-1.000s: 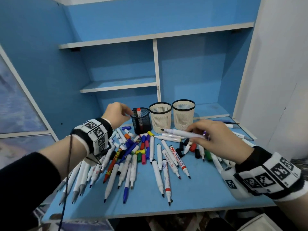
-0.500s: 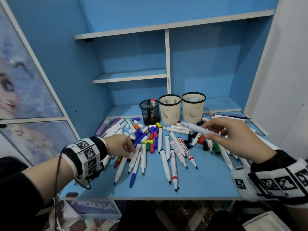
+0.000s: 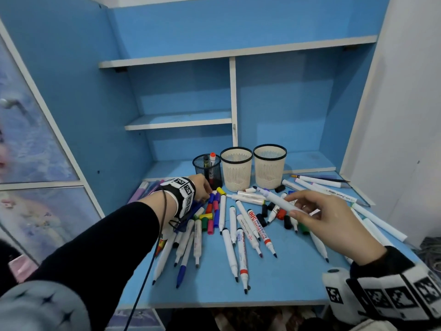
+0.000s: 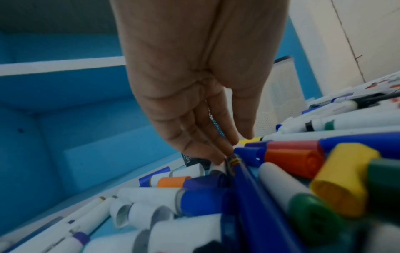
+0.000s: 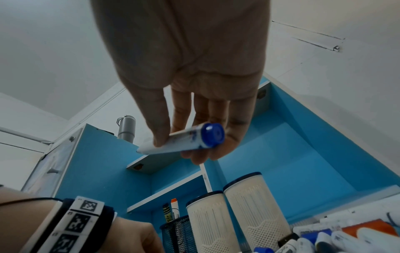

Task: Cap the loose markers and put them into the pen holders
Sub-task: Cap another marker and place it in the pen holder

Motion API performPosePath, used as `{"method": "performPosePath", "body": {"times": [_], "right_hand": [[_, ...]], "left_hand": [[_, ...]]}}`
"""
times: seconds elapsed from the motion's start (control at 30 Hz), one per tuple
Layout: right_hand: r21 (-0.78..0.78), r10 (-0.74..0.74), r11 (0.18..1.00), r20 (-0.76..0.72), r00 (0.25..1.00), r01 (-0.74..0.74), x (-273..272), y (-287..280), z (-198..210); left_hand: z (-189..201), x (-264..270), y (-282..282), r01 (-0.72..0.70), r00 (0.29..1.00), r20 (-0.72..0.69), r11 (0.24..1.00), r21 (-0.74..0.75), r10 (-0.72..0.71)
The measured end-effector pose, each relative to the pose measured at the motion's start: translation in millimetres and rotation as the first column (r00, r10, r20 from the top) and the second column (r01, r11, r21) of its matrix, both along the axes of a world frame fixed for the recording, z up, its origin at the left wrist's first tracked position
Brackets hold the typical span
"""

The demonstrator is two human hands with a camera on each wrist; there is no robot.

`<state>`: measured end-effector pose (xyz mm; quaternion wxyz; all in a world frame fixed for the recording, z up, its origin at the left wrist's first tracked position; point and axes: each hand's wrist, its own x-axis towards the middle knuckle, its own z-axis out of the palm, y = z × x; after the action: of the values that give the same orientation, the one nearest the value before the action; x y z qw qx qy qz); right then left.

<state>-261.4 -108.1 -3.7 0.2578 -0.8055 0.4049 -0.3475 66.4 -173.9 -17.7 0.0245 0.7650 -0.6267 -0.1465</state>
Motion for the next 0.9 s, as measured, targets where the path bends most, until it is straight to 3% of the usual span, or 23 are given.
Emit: {"method": "performPosePath", "body": {"times": [0.33,0.53,0.9], "right_hand": [[0.038,-0.023,0.999,0.01,1.0,0.022,-2.1,-8.2,-5.1],[0.076,-0.006,0.997,0.002,1.0,0.006,4.3,-10.6,-12.3],[0.098,-0.023,0.995,0.003,1.0,0.022,8.0,-8.0,-14.4]], "left_hand": [[-2.0,-4.0,-21.3,-0.002,0.999,0.044,0.998,0.059,0.0],[-4.6,0.3,-20.9,0.003,0.999,0.051,0.998,-0.06,0.0],[2.4,62.7,-17.2,-0.239,0.966,0.056,0.953,-0.188,0.253]]}}
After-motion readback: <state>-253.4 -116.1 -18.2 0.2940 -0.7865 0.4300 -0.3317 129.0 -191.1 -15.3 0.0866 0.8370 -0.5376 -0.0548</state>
